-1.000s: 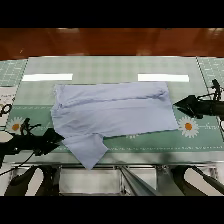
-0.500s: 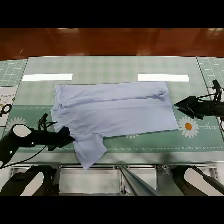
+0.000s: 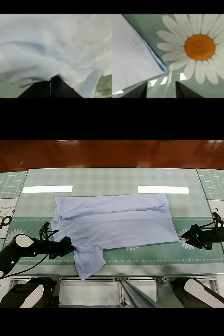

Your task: Fold the shirts.

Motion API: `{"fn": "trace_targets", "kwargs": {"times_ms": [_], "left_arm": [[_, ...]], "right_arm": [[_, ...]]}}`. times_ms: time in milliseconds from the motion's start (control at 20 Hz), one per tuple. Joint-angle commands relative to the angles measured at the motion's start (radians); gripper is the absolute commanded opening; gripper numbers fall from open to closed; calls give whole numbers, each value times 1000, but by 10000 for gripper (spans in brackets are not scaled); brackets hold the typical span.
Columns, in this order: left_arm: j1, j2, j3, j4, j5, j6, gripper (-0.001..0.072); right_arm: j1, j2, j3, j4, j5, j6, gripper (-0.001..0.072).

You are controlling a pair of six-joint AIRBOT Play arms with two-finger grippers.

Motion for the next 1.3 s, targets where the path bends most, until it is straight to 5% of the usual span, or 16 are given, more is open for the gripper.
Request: {"fn": "trace_targets", "kwargs": {"times_ms": [0, 400, 450, 550, 950, 1250], "left_arm": [[-2, -1, 2, -6, -18, 2, 18], [-1, -2, 2, -10, -2, -2, 18], [-1, -1, 3, -11, -2, -2, 18], [0, -1, 21, -10, -3, 3, 18], [1, -14, 280, 66, -1, 26, 18], [1, -235, 501, 84, 16, 56, 18]], "right_arm": [[-5, -56, -13, 32, 6, -24, 412], [60, -235, -12, 199, -124, -138, 405], [84, -235, -7, 228, -146, -142, 334], [121, -235, 24, 262, -141, -194, 24], [175, -235, 237, 264, -3, -222, 25], [317, -296, 433, 266, -37, -188, 25]]}}
